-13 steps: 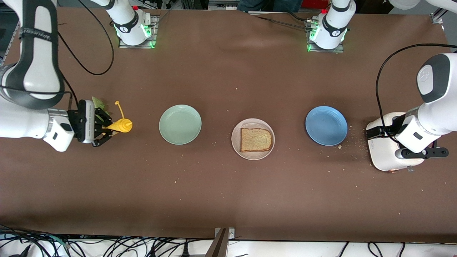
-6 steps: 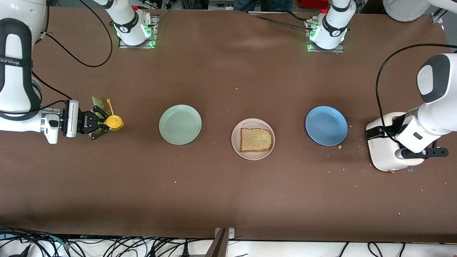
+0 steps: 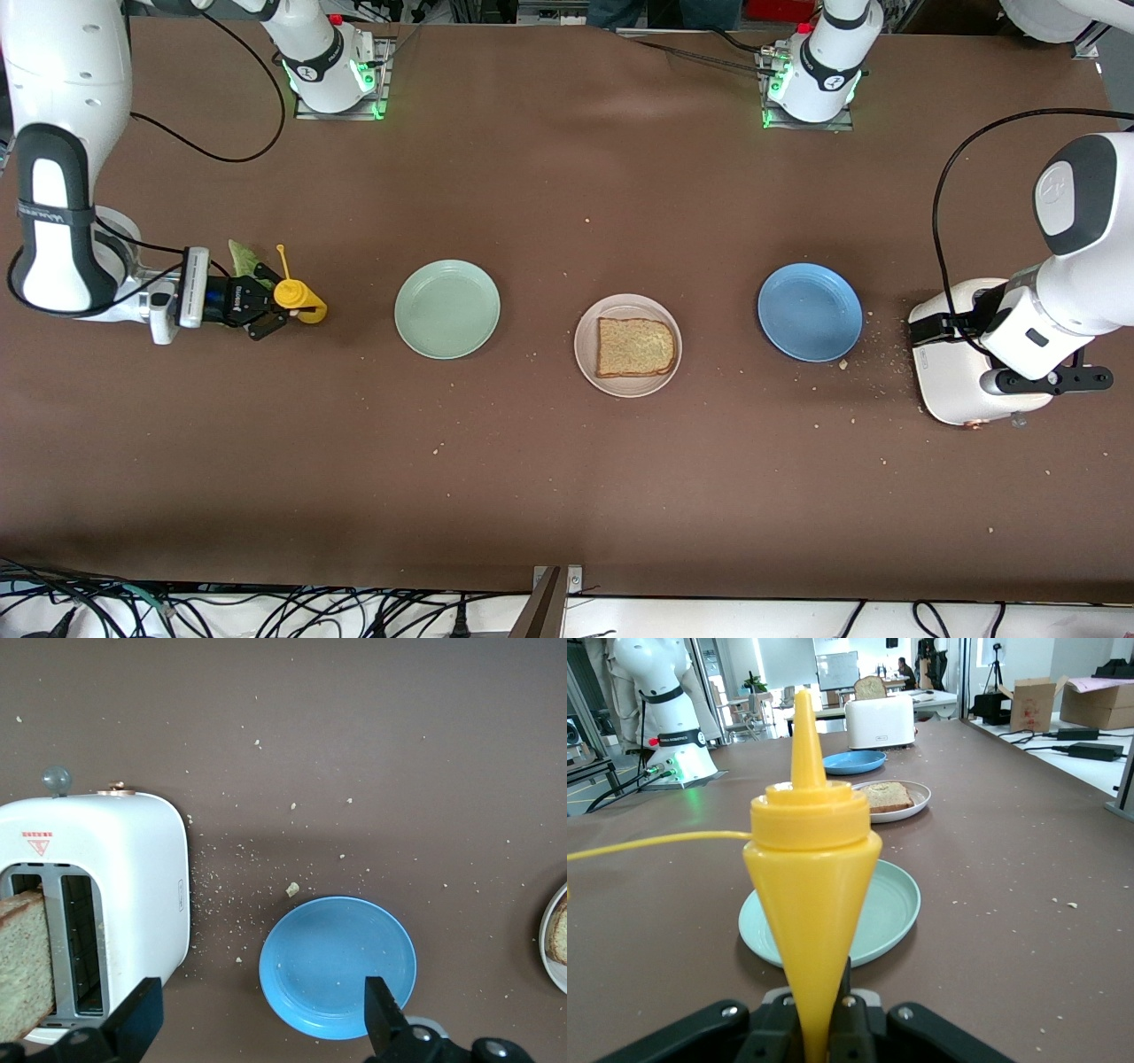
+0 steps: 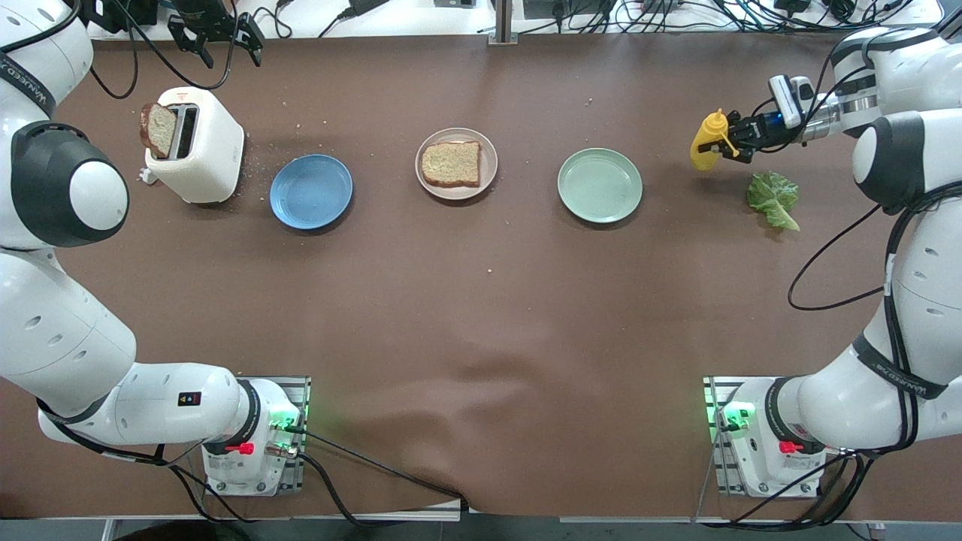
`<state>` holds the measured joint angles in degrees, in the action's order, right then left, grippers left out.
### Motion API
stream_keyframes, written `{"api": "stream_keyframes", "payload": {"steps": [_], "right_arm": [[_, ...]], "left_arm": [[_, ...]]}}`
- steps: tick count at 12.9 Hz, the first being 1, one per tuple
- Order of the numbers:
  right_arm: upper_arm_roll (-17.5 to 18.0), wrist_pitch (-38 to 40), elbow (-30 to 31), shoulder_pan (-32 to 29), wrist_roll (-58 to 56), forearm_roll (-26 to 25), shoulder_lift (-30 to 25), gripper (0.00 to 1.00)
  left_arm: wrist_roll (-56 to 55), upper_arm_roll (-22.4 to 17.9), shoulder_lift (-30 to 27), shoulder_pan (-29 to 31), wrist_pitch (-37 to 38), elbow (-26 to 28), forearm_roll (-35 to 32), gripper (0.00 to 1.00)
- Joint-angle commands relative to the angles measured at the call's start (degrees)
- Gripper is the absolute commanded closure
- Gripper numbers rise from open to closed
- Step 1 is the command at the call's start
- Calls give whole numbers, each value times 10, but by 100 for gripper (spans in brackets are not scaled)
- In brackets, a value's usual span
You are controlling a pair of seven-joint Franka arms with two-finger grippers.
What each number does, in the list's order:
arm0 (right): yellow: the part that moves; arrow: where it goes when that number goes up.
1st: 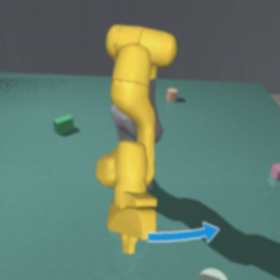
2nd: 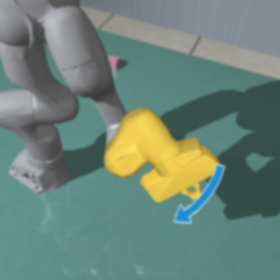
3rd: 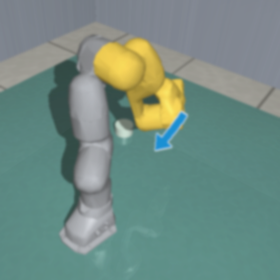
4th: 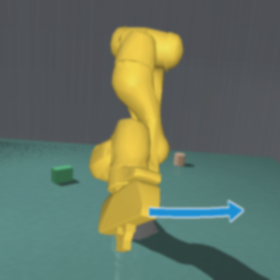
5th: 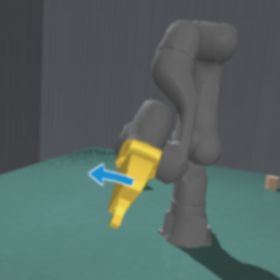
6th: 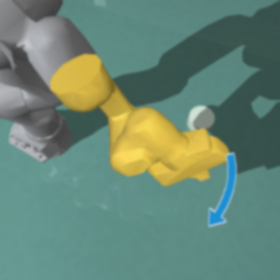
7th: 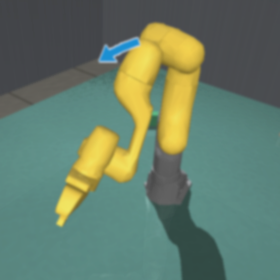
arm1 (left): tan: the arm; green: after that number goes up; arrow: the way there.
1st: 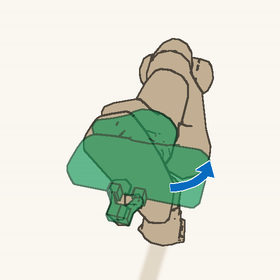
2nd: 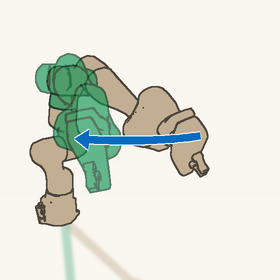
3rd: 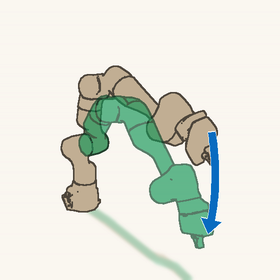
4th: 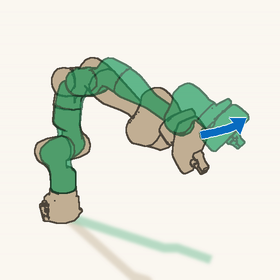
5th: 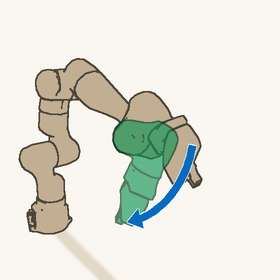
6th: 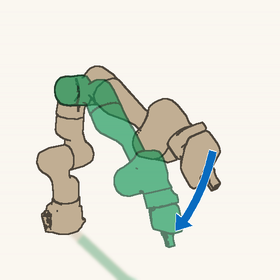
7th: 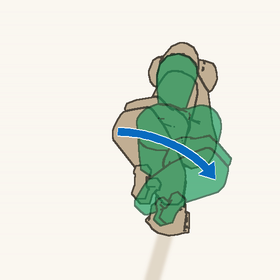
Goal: Make sandwich in beige plate with both arms
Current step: 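Carry the mustard bottle back beside the lettuce and lower it, then open the right gripper, release the mustard bottle and draw back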
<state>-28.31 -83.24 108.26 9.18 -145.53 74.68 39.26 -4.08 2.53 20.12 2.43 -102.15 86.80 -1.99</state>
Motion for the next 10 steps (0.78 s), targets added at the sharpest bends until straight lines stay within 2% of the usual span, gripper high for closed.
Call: {"api": "stream_keyframes", "payload": {"steps": [1,6,9,10], "right_arm": [[4,47,-5,-16,-70,49,46,100],[5,56,-16,-21,-104,76,86,100],[5,60,-16,-21,-101,82,92,100],[5,61,-16,-22,-97,81,92,83]], "left_arm": [[-9,2,-3,-1,4,-1,-21,0],[-9,2,-3,-2,4,-1,-21,0],[-9,2,-3,-2,4,-1,-21,0],[-9,2,-1,-1,4,-1,-21,0]]}}
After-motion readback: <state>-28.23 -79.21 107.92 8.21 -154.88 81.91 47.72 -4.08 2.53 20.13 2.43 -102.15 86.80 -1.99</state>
